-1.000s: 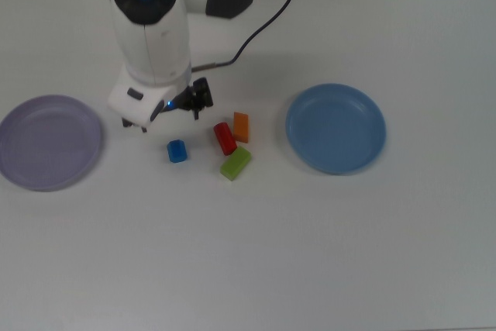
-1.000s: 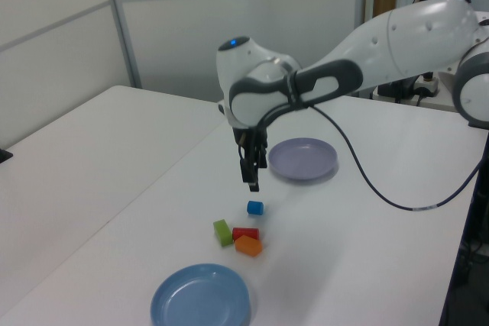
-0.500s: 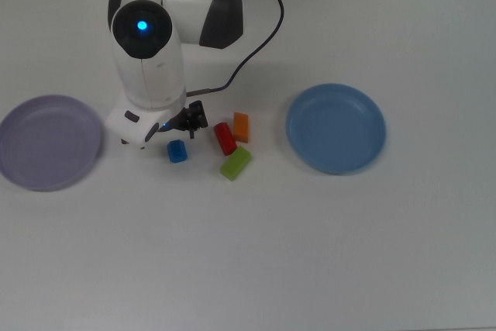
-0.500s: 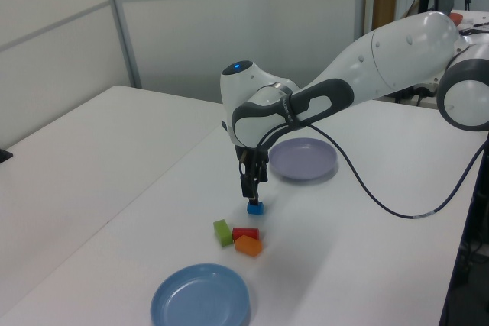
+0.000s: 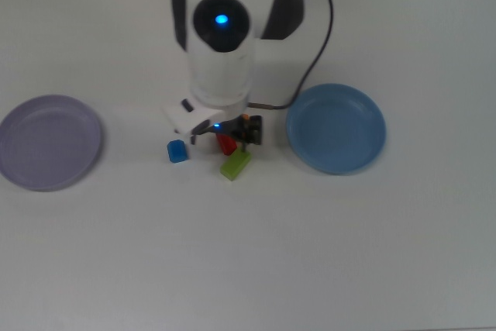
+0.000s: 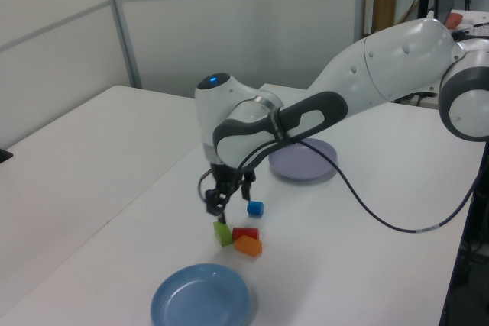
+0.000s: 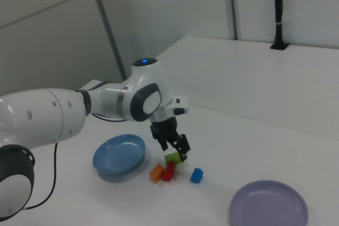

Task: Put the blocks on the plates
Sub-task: 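Grasp the green block and lift it toward the blue plate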

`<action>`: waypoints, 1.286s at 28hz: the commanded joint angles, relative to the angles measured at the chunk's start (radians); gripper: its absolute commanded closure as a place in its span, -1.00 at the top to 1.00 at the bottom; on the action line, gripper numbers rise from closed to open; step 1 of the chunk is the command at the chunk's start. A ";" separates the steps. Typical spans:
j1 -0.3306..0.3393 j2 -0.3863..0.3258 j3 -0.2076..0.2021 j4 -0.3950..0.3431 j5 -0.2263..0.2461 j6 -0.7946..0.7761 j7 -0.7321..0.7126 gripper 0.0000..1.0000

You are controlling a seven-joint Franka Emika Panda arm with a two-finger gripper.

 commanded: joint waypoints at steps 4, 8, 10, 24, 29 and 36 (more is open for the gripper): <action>0.067 0.036 -0.008 -0.002 -0.016 0.168 0.351 0.87; 0.065 0.053 -0.013 -0.004 -0.018 0.179 0.379 0.85; 0.064 0.056 -0.016 -0.004 -0.018 0.178 0.379 0.85; 0.044 0.060 -0.028 -0.011 -0.061 0.165 0.376 0.43; 0.053 0.070 -0.027 -0.019 -0.078 0.165 0.379 0.08; 0.053 0.070 -0.027 -0.019 -0.078 0.165 0.376 -0.53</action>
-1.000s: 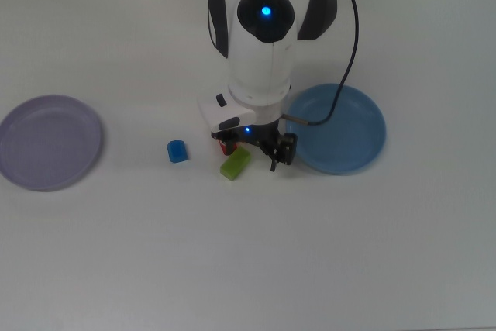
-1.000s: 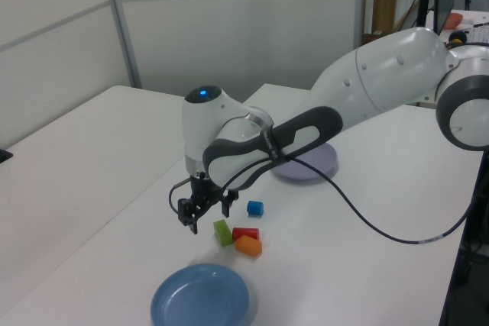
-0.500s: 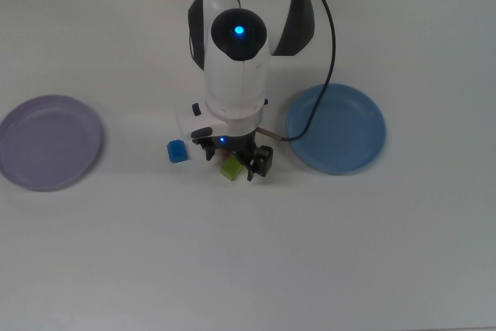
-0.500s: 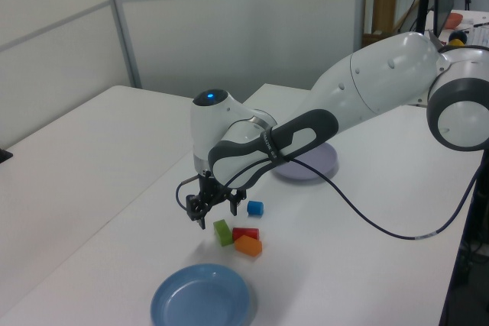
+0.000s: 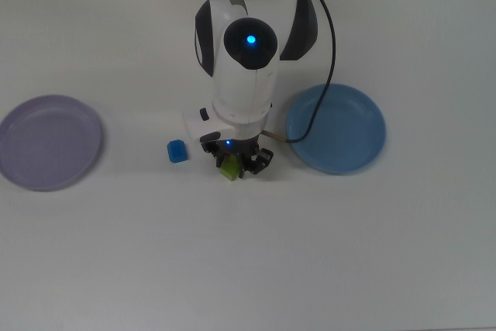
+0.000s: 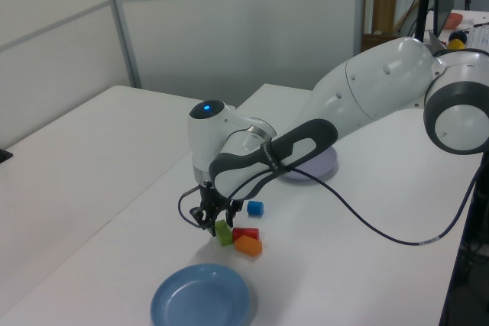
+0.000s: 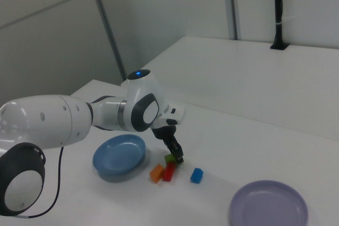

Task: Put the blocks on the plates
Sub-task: 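Grasp the green block and lift it toward the blue plate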

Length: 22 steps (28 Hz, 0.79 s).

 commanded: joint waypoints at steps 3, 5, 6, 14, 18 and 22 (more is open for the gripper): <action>-0.001 -0.010 -0.005 0.000 -0.023 0.007 0.021 -1.00; -0.004 -0.019 -0.005 0.000 -0.023 0.007 0.018 -1.00; -0.004 -0.025 -0.005 0.000 -0.023 0.007 0.016 -1.00; 0.006 -0.131 0.013 0.000 -0.007 -0.109 -0.106 -1.00; 0.006 -0.163 0.093 0.001 -0.006 -0.271 -0.231 -1.00; 0.008 -0.155 0.142 0.007 0.002 -0.320 -0.280 -1.00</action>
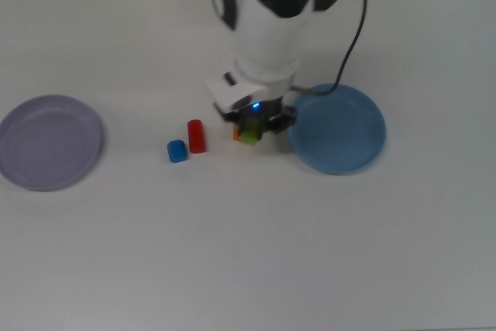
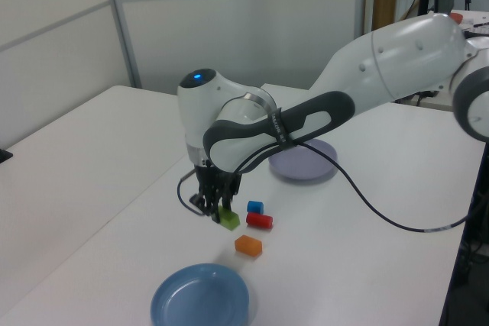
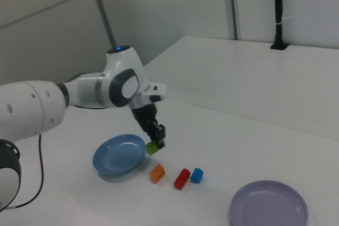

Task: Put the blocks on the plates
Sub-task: 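Grasp the green block and lift it toward the blue plate, then lower the green block onto the blue plate and open the gripper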

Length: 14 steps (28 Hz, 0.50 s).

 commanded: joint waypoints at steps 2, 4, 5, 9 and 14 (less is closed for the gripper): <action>0.010 -0.003 0.091 -0.016 0.009 -0.063 -0.067 -1.00; 0.019 0.013 0.106 -0.016 0.001 -0.055 -0.066 -1.00; 0.032 0.020 0.106 -0.013 -0.008 -0.044 -0.067 -1.00; 0.093 0.055 0.106 -0.010 -0.037 0.077 -0.067 -1.00; 0.107 0.087 0.106 -0.012 -0.059 0.144 -0.067 -1.00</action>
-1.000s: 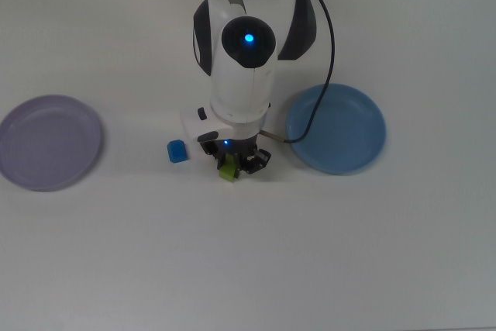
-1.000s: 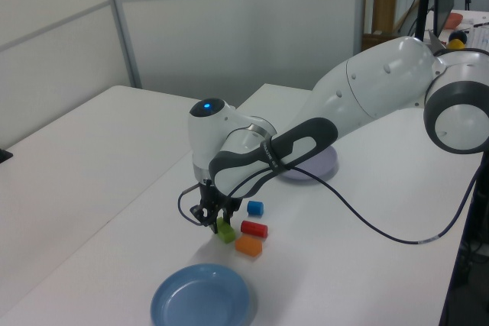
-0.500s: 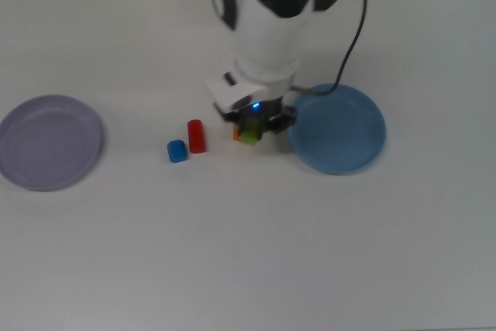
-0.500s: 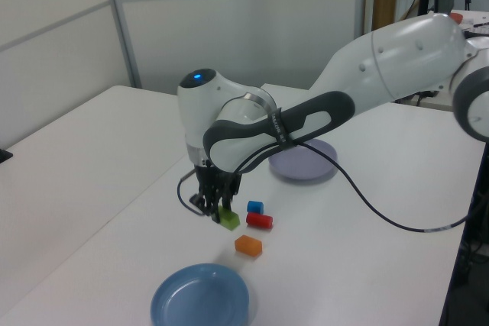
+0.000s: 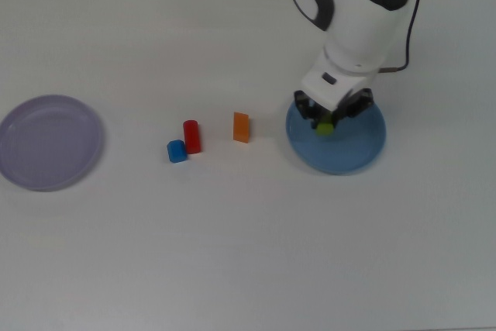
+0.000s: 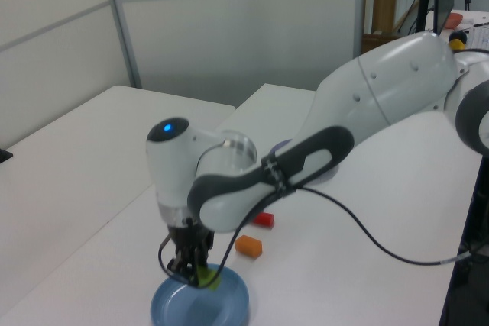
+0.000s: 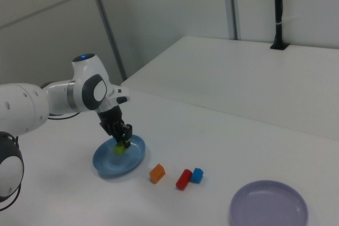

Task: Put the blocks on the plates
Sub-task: 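Lower the green block onto the blue plate and open the gripper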

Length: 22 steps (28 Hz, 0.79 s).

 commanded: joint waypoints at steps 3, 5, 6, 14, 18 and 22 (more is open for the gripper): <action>0.011 0.044 -0.006 0.000 -0.024 0.109 -0.024 -0.94; 0.011 0.047 -0.006 -0.001 -0.026 0.123 -0.025 -0.94; 0.011 0.048 -0.006 -0.001 -0.026 0.125 -0.028 -0.94; 0.009 0.048 -0.014 -0.003 -0.023 0.114 -0.021 0.15; 0.009 0.048 -0.015 -0.006 -0.024 0.111 0.022 1.00; 0.008 0.044 -0.018 -0.006 -0.026 0.109 0.035 1.00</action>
